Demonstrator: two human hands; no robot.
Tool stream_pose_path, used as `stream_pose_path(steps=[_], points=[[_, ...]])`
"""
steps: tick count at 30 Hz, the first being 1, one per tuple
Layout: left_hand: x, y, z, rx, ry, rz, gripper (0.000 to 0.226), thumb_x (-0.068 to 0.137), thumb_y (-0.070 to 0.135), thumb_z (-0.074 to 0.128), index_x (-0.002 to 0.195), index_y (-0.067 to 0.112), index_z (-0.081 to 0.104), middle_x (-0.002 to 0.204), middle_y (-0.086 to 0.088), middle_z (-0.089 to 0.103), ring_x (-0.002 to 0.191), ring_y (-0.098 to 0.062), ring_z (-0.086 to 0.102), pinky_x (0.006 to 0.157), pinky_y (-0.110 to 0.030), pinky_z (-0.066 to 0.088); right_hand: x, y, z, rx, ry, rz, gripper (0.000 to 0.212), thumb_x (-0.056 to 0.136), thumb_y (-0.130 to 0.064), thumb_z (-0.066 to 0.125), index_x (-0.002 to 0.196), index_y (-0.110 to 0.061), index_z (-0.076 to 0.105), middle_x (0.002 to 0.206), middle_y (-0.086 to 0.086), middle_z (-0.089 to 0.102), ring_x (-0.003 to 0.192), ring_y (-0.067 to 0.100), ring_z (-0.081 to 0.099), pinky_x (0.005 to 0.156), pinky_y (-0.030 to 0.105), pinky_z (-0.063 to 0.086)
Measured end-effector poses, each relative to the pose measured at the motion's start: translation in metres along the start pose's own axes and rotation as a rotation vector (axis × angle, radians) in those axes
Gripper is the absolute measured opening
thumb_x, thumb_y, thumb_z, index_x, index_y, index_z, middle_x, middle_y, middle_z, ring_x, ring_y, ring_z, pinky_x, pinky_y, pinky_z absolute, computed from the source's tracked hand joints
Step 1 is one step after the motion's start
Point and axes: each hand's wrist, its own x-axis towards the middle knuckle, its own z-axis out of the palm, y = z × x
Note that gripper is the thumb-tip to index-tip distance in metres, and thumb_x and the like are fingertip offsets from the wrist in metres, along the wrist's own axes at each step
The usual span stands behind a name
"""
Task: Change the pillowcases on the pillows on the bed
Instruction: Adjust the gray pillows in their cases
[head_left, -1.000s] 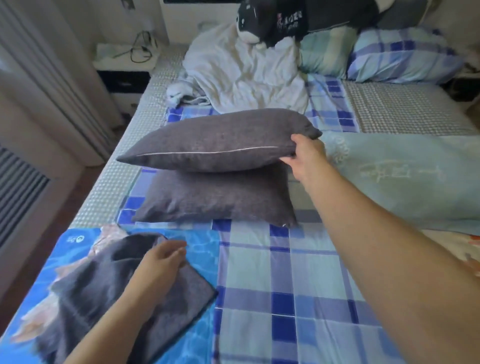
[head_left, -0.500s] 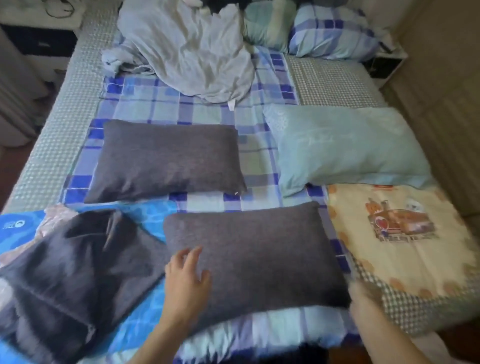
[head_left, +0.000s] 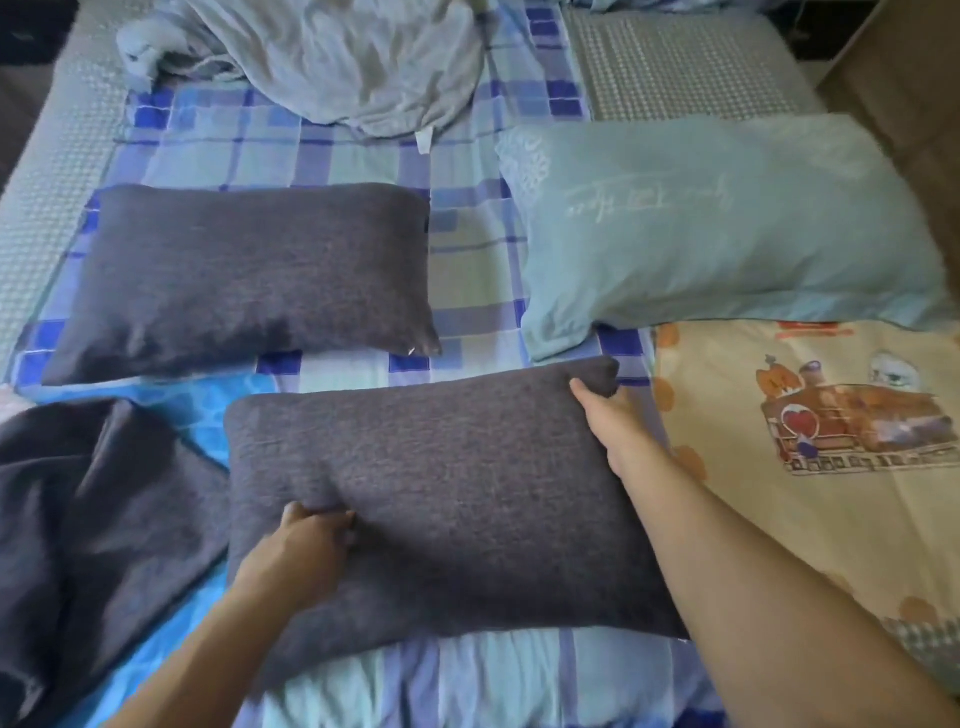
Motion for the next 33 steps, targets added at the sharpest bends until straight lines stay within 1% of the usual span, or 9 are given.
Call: stream_pose_path(steps=[3,5,9,12,18,21,24,30,33], points=[[0.037,0.046,-0.039,0.067,0.446,0.074,0.021,0.093,0.027,0.052,0.099,0.017,0.07,0.105,-0.008,0.059,0.102,-0.034,0.056,0.078,-0.044,0.052,0.018,0.036,0.021,-0.177,0.255,-0.226,0.049,0.09,-0.043,0.068,0.126,-0.014,0.053,0.122,0.008,0.064,0.109,0.03,0.062,0.089,0.039,0.05],[0.072,0.076,-0.04,-0.09,0.71,0.228,0.016,0.093,0.02,0.056,0.095,0.013,0.069,0.097,-0.011,0.06,0.091,-0.036,0.055,0.073,-0.046,0.049,0.025,0.056,0.03,-0.198,0.364,-0.336,0.052,0.091,-0.039,0.067,0.133,-0.013,0.049,0.126,0.009,0.062,0.116,0.032,0.059,0.095,0.042,0.05],[0.139,0.098,0.019,-0.093,0.668,0.267,0.039,0.095,0.029,0.038,0.118,0.019,0.068,0.103,-0.009,0.065,0.096,-0.035,0.056,0.082,-0.045,0.044,0.043,0.072,0.054,-0.163,0.515,-0.444,0.068,0.09,-0.036,0.07,0.147,-0.014,0.041,0.141,0.01,0.054,0.13,0.029,0.05,0.105,0.04,0.041],[0.16,0.095,0.053,-0.14,0.785,0.271,0.04,0.095,0.029,0.041,0.123,0.018,0.067,0.109,-0.008,0.065,0.099,-0.034,0.057,0.088,-0.046,0.041,0.057,0.073,0.069,-0.019,0.558,-0.558,0.067,0.087,-0.037,0.073,0.144,-0.016,0.045,0.139,0.004,0.055,0.13,0.021,0.05,0.104,0.031,0.038],[0.165,0.095,0.061,-0.264,0.983,0.369,0.034,0.102,0.034,0.035,0.113,0.02,0.065,0.104,-0.006,0.068,0.098,-0.032,0.06,0.09,-0.046,0.042,0.042,0.09,0.069,0.221,0.598,-0.934,0.033,0.088,-0.027,0.074,0.115,-0.024,0.055,0.096,-0.023,0.055,0.086,-0.021,0.052,0.079,0.001,0.039],[0.146,0.087,0.061,-0.336,1.036,0.447,0.033,0.101,0.03,0.038,0.111,0.016,0.067,0.103,-0.012,0.068,0.097,-0.036,0.061,0.086,-0.047,0.044,0.013,0.102,0.065,0.126,0.61,-1.137,0.026,0.084,-0.009,0.074,0.105,-0.016,0.06,0.096,-0.009,0.058,0.088,-0.005,0.053,0.085,0.013,0.043],[0.103,0.076,0.062,-0.397,1.073,0.524,0.038,0.099,0.029,0.039,0.12,0.013,0.065,0.115,-0.013,0.066,0.106,-0.036,0.06,0.092,-0.046,0.046,-0.043,0.118,0.053,0.067,0.59,-1.306,0.028,0.076,0.006,0.071,0.091,-0.014,0.058,0.094,0.006,0.052,0.085,0.015,0.049,0.076,0.026,0.043],[-0.05,0.089,0.032,-0.502,1.321,0.904,0.038,0.096,0.026,0.047,0.125,0.008,0.065,0.126,-0.009,0.059,0.12,-0.026,0.053,0.106,-0.036,0.039,-0.145,0.184,0.016,0.157,0.588,-1.508,0.043,0.076,0.009,0.068,0.078,-0.022,0.038,0.079,-0.005,0.039,0.072,0.009,0.039,0.065,0.018,0.032],[-0.113,0.131,0.022,-0.305,1.101,1.056,0.05,0.099,0.048,0.043,0.14,0.023,0.055,0.139,0.001,0.055,0.131,-0.016,0.049,0.111,-0.032,0.037,-0.165,0.212,0.011,0.244,0.585,-1.525,0.04,0.077,0.005,0.066,0.077,-0.023,0.038,0.078,-0.004,0.039,0.069,0.017,0.039,0.063,0.028,0.033]])
